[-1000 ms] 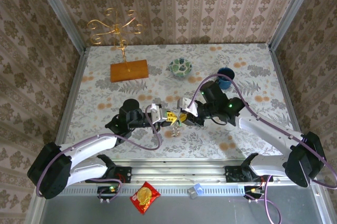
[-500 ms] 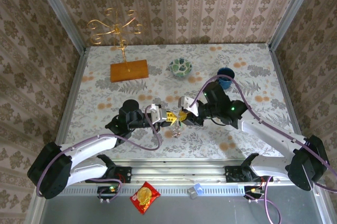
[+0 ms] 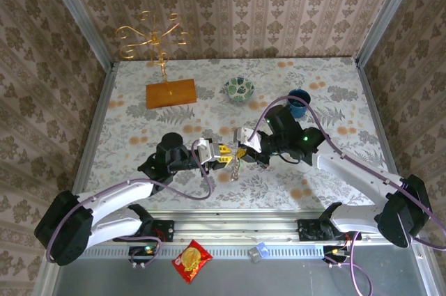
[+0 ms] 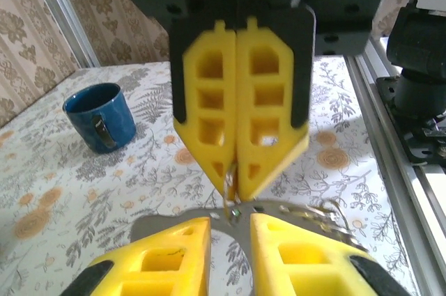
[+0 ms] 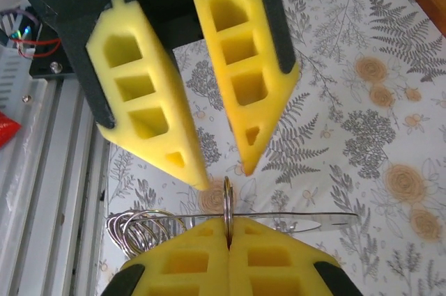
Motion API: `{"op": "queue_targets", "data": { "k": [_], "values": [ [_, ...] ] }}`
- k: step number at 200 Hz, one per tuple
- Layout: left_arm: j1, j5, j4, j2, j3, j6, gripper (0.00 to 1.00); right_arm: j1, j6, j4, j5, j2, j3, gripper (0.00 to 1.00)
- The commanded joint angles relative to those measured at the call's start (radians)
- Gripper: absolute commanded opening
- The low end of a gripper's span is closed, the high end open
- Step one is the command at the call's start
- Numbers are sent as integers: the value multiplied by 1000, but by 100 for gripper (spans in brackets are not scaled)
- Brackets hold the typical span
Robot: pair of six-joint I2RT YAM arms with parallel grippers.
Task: Put the keys on the keyring
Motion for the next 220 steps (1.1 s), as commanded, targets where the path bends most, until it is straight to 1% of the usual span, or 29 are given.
{"op": "queue_targets", "data": {
  "k": [1,20,48,67,87,99,114,131,152,166,183,193,220],
  "values": [
    [2,12,-102,-19,40,59,25,17,-103,-170,61,28,94,0],
    [2,30,-131,-8,64,77,25,41,-137,-243,119,56,147,0],
    [5,57,-135,21,94,83,25,80,-169,-297,182,90,204,0],
    [8,76,-132,38,107,83,24,99,-182,-310,200,101,228,0],
    [9,86,-130,55,113,83,22,108,-182,-296,192,105,241,0],
    [10,93,-126,64,117,81,18,116,-180,-287,188,109,244,0],
    [12,100,-124,68,120,80,8,119,-173,-278,179,112,244,0],
    [13,107,-124,66,120,78,0,117,-156,-250,170,95,224,0],
    [17,114,-103,57,107,62,0,89,-108,-179,125,49,171,14],
    [19,118,-63,50,88,41,0,44,-47,-104,51,3,115,25],
    [24,121,12,45,61,-3,0,-6,26,11,-37,-49,32,34],
    [25,121,61,45,43,-30,0,-18,57,74,-67,-74,-11,37],
    [27,122,177,53,1,-91,0,-35,134,229,-98,-114,-114,37]
  ]
}}
